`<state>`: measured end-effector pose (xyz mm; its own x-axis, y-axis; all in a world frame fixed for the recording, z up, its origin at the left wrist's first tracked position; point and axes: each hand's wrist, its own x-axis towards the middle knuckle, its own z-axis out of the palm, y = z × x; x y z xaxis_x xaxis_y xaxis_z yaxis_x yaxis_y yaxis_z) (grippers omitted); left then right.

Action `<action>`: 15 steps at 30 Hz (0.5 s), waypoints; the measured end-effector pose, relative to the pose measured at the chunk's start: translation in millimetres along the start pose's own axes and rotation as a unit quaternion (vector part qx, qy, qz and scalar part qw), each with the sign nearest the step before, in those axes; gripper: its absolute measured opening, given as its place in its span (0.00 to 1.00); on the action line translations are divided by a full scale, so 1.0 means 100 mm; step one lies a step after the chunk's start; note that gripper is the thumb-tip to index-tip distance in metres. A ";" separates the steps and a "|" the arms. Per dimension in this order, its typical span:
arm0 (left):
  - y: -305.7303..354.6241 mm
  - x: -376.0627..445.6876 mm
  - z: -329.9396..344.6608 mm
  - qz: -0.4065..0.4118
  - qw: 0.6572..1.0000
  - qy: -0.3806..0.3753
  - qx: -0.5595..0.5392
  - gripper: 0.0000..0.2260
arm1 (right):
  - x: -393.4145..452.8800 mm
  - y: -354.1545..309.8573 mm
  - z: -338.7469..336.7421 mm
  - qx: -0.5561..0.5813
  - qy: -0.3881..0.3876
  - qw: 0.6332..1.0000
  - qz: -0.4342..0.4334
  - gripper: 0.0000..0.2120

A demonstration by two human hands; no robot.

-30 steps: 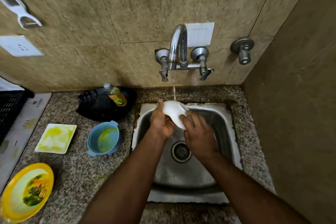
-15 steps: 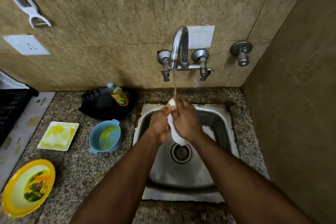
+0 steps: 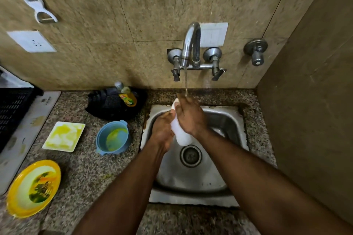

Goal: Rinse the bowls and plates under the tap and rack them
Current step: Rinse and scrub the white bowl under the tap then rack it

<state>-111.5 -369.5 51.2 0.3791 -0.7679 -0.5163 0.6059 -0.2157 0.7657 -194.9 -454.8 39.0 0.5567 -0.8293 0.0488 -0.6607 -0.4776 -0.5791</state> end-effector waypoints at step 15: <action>0.08 -0.10 -0.13 0.016 0.998 -0.067 -0.009 0.19 | 0.20 0.04 -0.29 0.335 -0.061 0.905 0.254 0.33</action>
<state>-101.2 -356.4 57.7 0.3025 -0.8481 -0.4349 0.6084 -0.1795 0.7731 -201.1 -481.3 61.5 0.3462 -0.8345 -0.4287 -0.4154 0.2734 -0.8676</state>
